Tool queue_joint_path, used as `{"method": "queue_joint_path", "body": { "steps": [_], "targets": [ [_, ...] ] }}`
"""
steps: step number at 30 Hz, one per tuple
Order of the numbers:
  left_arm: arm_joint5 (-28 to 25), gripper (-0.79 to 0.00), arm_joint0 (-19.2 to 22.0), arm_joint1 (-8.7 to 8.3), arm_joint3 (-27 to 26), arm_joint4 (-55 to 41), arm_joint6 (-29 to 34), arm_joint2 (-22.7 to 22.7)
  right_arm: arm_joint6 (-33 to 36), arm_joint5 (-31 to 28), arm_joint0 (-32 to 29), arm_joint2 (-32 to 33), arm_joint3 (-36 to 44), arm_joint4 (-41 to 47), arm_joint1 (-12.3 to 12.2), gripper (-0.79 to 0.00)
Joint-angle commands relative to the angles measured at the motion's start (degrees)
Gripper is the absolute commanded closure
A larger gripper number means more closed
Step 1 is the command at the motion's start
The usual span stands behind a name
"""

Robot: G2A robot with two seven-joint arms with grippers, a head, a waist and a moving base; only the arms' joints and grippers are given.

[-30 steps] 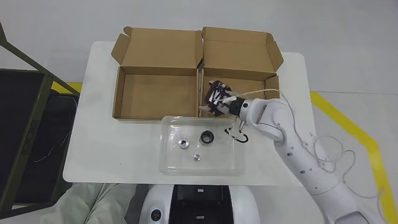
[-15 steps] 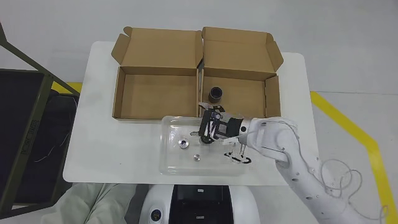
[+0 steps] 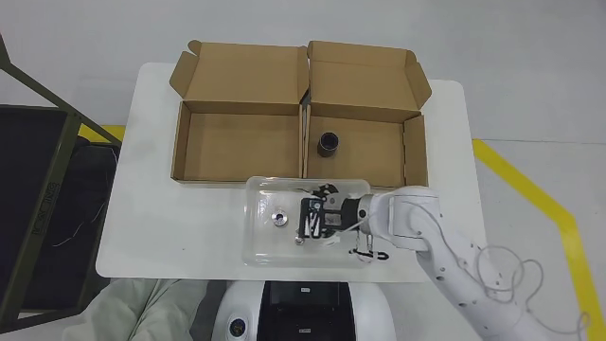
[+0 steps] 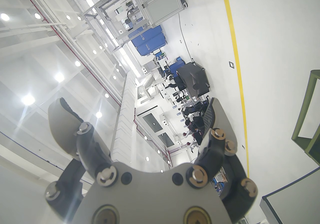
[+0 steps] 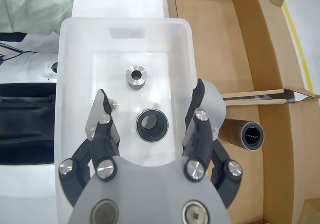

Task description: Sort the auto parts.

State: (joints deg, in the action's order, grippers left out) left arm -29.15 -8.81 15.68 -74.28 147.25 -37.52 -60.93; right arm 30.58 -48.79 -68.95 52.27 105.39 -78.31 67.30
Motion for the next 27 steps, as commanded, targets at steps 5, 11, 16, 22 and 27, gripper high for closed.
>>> {"method": "queue_joint_path", "body": {
  "steps": [5,11,16,22,27],
  "targets": [
    [0.00,-0.785,0.00,0.00,0.00,0.00,0.00,0.00,1.51,0.25,1.25,-1.05,-2.15,-0.40,0.07,-0.613],
    [0.00,-0.785,0.00,0.00,0.00,0.00,0.00,0.00,3.22,0.54,2.01,-1.90,-4.13,-0.08,0.10,-0.606],
    [0.00,-0.785,0.00,0.00,0.00,0.00,0.00,0.00,4.70,0.84,2.40,-2.43,-5.26,0.33,0.08,-0.603],
    [0.00,-0.785,0.00,0.00,0.00,0.00,0.00,0.00,5.62,1.18,3.02,-3.22,-7.11,1.11,0.15,-0.603],
    [0.00,-0.785,0.00,0.00,0.00,0.00,0.00,0.00,5.44,1.94,3.89,-3.73,-9.22,1.37,0.28,-0.594]
  ]
}}
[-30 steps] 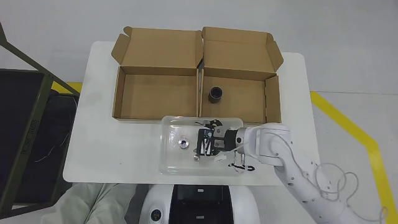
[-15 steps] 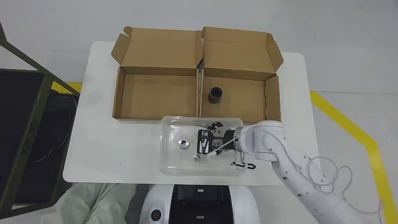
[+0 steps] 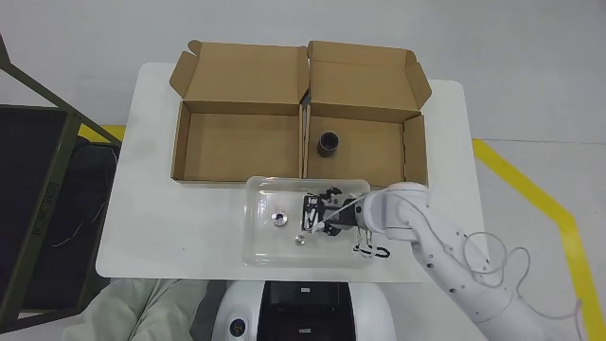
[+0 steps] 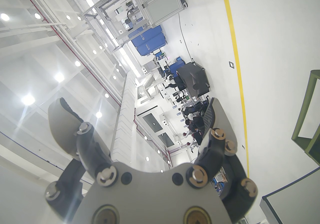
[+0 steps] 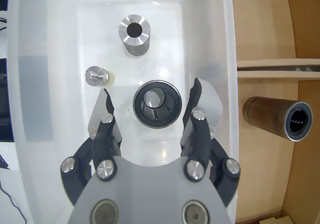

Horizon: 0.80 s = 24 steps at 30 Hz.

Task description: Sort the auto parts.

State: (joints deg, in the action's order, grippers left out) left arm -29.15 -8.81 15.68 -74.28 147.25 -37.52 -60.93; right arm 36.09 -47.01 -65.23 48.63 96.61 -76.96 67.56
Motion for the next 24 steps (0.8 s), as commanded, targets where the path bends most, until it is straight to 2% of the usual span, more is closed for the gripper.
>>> {"method": "queue_joint_path", "body": {
  "steps": [1,15,17,19,21,24],
  "targets": [
    [0.00,-0.785,0.00,0.00,0.00,0.00,0.00,0.00,-0.19,0.28,0.33,-0.21,-0.83,0.08,0.06,-0.588],
    [0.00,-0.785,0.00,0.00,0.00,0.00,0.00,0.00,-0.83,0.57,2.11,-1.51,-4.44,0.72,0.29,-0.514],
    [0.00,-0.785,0.00,0.00,0.00,0.00,0.00,0.00,-0.90,0.58,2.24,-1.61,-4.63,0.82,0.29,-0.477],
    [0.00,-0.785,0.00,0.00,0.00,0.00,0.00,0.00,-0.89,0.43,2.37,-1.73,-4.74,0.95,0.29,-0.357],
    [0.00,-0.785,0.00,0.00,0.00,0.00,0.00,0.00,-0.95,0.31,2.43,-1.76,-4.70,1.08,0.26,-0.302],
    [0.00,-0.785,0.00,0.00,0.00,0.00,0.00,0.00,-0.95,0.11,2.38,-1.75,-4.29,1.20,0.17,-0.123]
  ]
}}
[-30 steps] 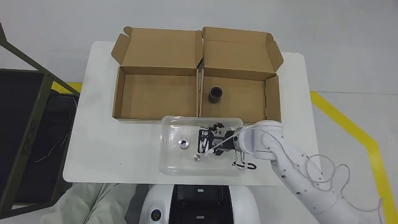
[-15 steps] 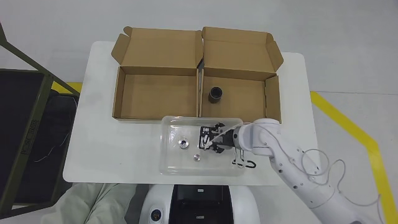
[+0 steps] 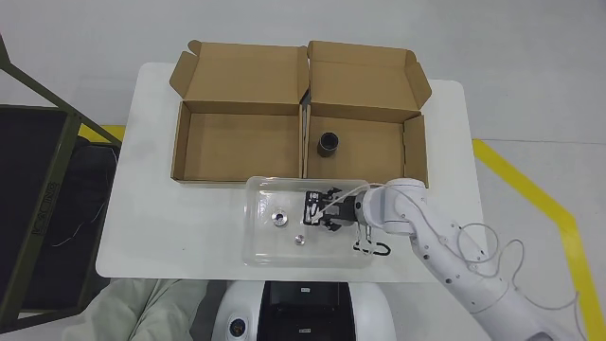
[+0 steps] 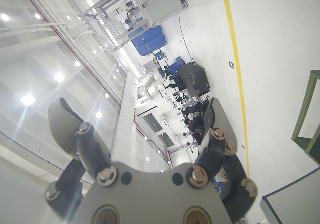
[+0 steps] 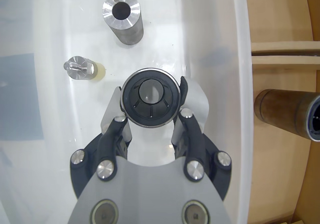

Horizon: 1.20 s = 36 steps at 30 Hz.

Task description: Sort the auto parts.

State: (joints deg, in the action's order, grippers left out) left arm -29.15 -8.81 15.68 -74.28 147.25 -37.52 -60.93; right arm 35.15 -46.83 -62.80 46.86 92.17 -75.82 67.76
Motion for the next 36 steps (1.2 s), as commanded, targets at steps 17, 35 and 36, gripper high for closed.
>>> {"method": "queue_joint_path", "body": {
  "steps": [17,35,36],
  "targets": [
    [0.00,-0.785,0.00,0.00,0.00,0.00,0.00,0.00,-3.14,-2.99,-2.72,2.69,6.35,1.08,-1.53,0.000],
    [0.00,-0.785,0.00,0.00,0.00,0.00,0.00,0.00,-9.64,-1.08,0.90,2.92,11.50,5.06,-1.09,0.000],
    [0.00,-0.785,0.00,0.00,0.00,0.00,0.00,0.00,-10.76,-1.17,1.14,2.98,11.84,4.93,-1.05,0.000]
  ]
}}
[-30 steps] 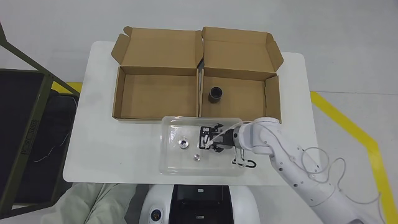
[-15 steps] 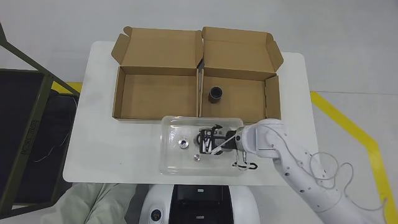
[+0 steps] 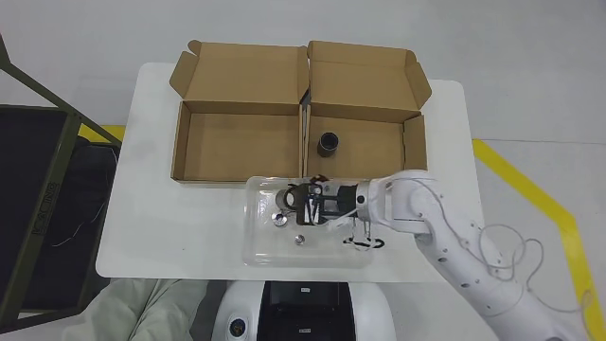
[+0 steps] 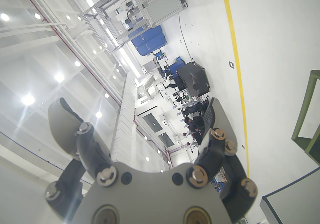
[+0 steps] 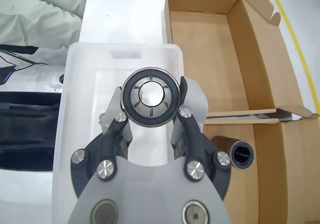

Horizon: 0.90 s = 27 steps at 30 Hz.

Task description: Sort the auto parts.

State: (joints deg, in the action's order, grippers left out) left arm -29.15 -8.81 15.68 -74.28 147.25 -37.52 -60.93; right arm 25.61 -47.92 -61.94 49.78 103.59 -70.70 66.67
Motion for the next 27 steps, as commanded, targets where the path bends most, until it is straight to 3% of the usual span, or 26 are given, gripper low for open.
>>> {"method": "queue_joint_path", "body": {
  "steps": [1,17,27],
  "targets": [
    [0.00,-0.785,0.00,0.00,0.00,0.00,0.00,0.00,-2.50,-0.18,0.49,0.17,0.64,-0.16,0.07,0.000],
    [0.00,-0.785,0.00,0.00,0.00,0.00,0.00,0.00,-20.06,-1.15,1.67,4.76,-0.28,3.50,0.06,0.000],
    [0.00,-0.785,0.00,0.00,0.00,0.00,0.00,0.00,-27.17,1.66,-3.14,13.05,6.30,2.08,-1.19,0.000]
  ]
}}
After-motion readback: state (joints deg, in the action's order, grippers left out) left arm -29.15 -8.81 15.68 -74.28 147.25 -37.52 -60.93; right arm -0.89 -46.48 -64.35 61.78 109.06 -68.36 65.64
